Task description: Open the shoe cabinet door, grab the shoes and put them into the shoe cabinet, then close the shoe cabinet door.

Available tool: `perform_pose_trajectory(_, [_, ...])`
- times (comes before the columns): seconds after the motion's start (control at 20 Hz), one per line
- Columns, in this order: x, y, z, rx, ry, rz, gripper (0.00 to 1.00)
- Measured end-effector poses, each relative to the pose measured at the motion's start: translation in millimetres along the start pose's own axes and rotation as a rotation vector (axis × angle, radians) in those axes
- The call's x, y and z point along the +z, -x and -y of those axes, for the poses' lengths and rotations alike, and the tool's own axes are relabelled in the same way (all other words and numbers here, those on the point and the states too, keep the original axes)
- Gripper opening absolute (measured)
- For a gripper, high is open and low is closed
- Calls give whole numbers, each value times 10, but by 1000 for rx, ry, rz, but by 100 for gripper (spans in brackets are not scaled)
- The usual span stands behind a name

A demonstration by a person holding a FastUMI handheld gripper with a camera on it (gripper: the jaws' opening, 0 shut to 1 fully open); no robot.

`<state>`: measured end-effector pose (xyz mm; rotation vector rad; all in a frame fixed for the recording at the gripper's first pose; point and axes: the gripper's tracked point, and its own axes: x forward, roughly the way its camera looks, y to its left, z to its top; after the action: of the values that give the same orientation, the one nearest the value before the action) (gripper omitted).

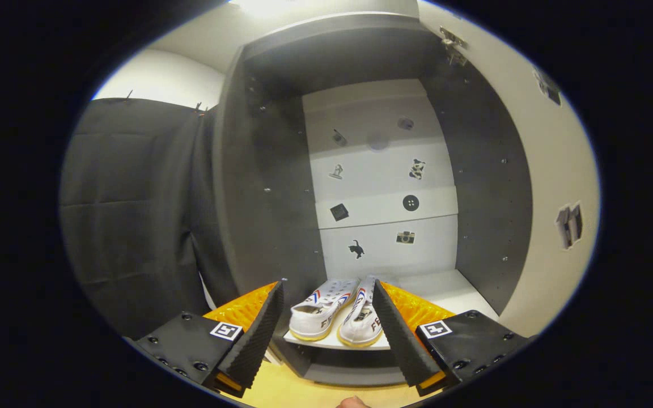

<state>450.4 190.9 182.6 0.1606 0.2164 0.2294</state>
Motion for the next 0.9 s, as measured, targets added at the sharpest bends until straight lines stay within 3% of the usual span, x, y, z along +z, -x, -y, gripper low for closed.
perform_pose_trajectory(0.45, [210,1568,-340,82,11,49,98])
perform_pose_trajectory(0.75, [189,2539,-251,101,-18,53,97])
perform_pose_trajectory(0.9, [229,2995,-222,159,-32,60,97])
